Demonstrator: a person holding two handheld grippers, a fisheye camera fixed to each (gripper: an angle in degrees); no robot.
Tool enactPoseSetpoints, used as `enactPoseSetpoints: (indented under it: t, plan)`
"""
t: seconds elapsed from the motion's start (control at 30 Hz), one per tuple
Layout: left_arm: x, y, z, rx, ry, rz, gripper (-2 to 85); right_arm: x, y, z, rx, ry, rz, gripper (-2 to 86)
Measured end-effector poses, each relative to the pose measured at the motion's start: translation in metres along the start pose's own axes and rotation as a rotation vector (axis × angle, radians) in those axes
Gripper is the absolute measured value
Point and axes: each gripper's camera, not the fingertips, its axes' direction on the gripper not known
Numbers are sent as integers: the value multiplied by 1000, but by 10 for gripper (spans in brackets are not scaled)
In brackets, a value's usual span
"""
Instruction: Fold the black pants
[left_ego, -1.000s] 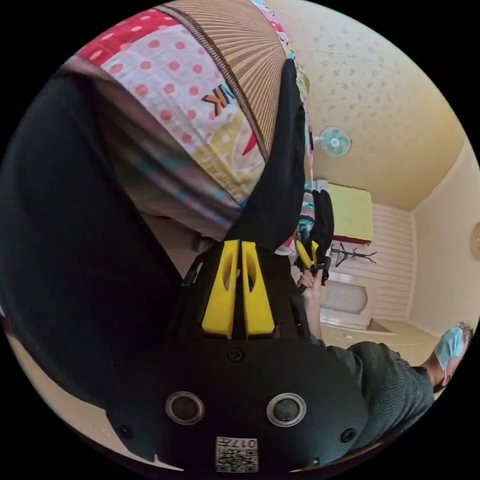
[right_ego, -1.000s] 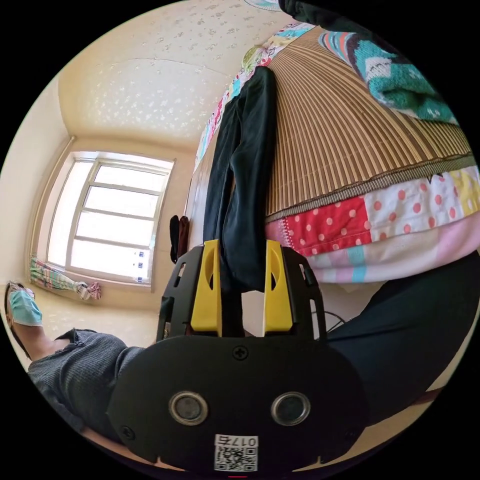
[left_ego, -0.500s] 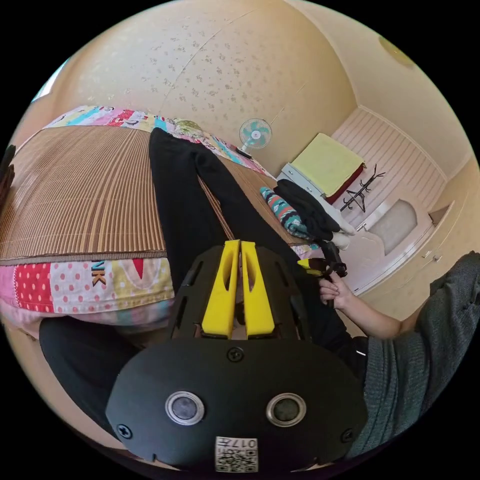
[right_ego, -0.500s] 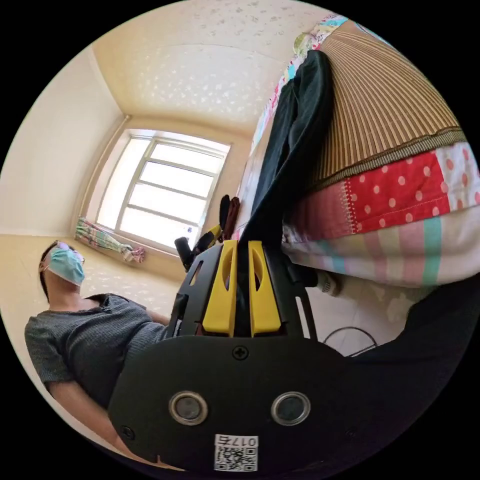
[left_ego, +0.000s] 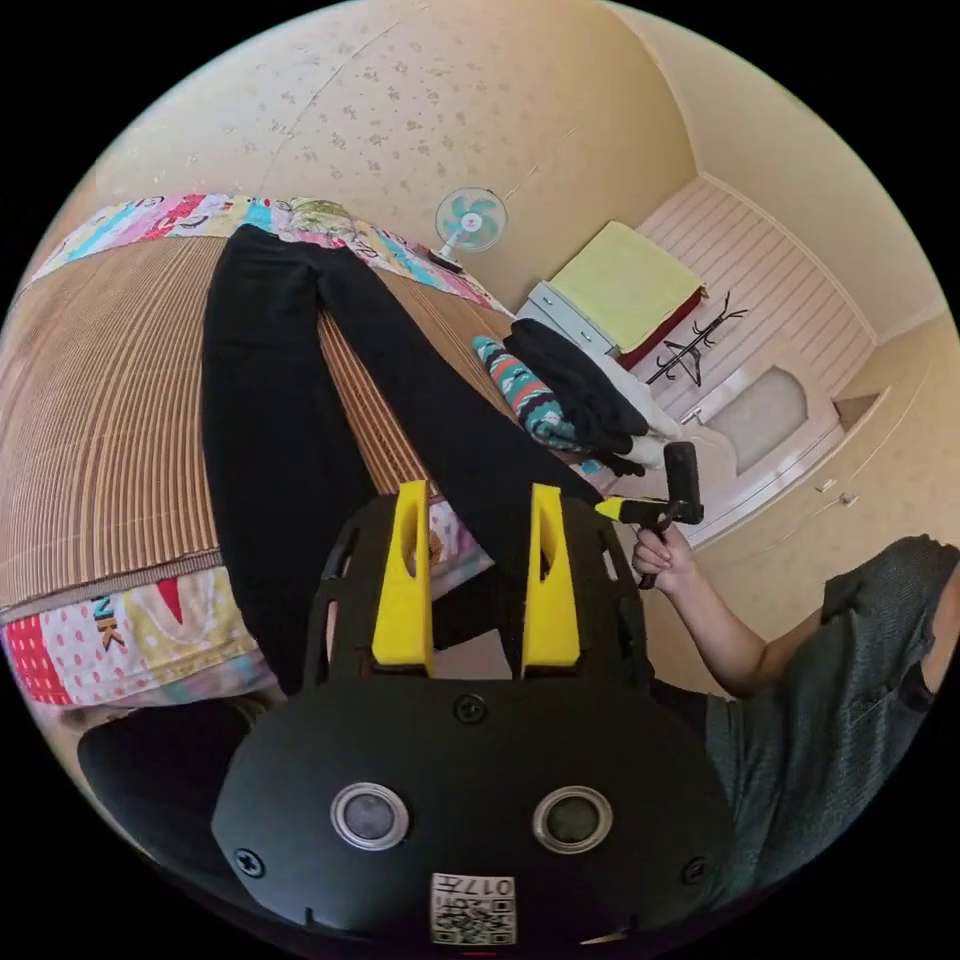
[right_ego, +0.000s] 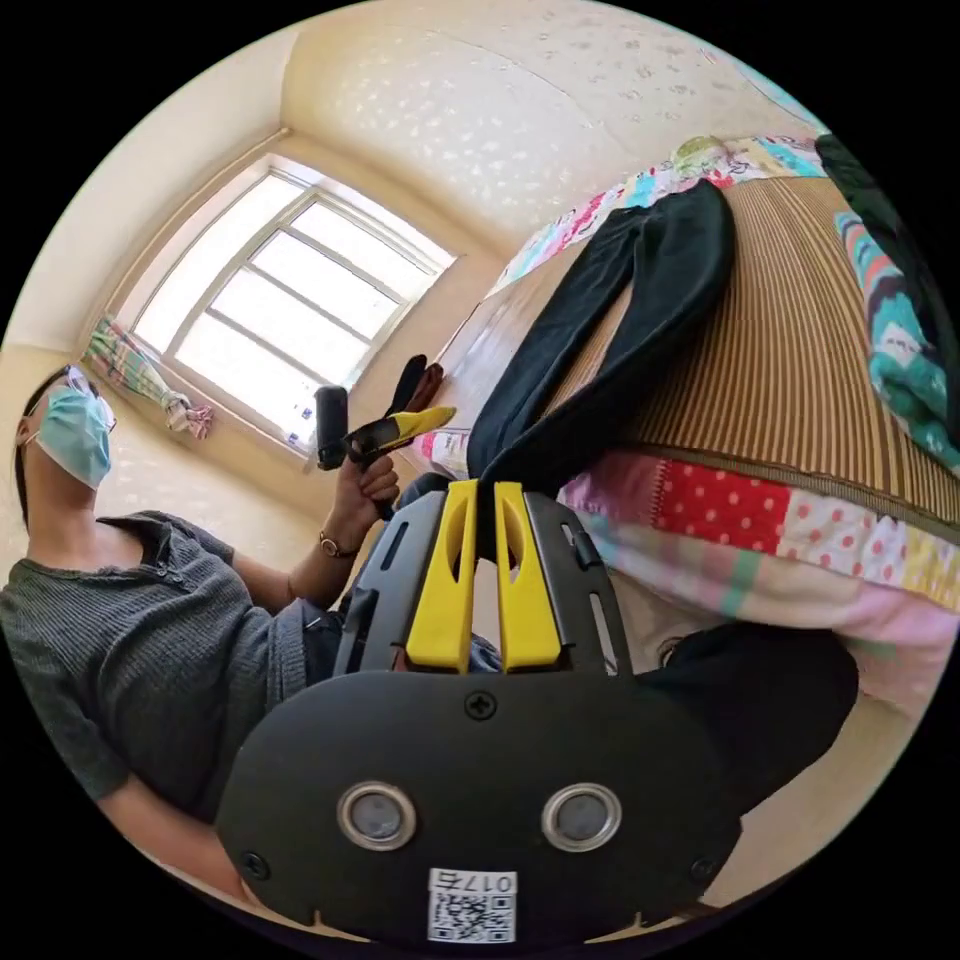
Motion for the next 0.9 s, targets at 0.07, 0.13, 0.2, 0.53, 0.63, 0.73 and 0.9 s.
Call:
enactPoseSetpoints:
  t: [0.07, 0.13, 0.2, 0.53, 0.63, 0.73, 0.9]
  plan:
    - [-2, -17, 21, -70, 82, -20, 190, -12, -19, 34, -86, -20, -63, 25]
    - [-10, -34, 51, -193, 120, -65, 209, -21, -31, 58, -135, -15, -121, 25]
    - [-14, -39, 74, -302, 92, -60, 206, -33, -37, 77, -164, 4, -194, 25]
    - [-71, 28, 52, -185, 22, -90, 45, -9, -50, 101, -217, -74, -166, 38]
    - [-98, 60, 45, -175, -13, -107, 43, 25, -62, 86, -205, -23, -59, 56]
    - [-117, 87, 41, -101, 44, -143, 42, 56, -91, 80, -215, 85, 48, 91]
    - [-115, 71, 49, -207, 6, -100, 41, 103, -174, 78, -84, 207, 152, 123]
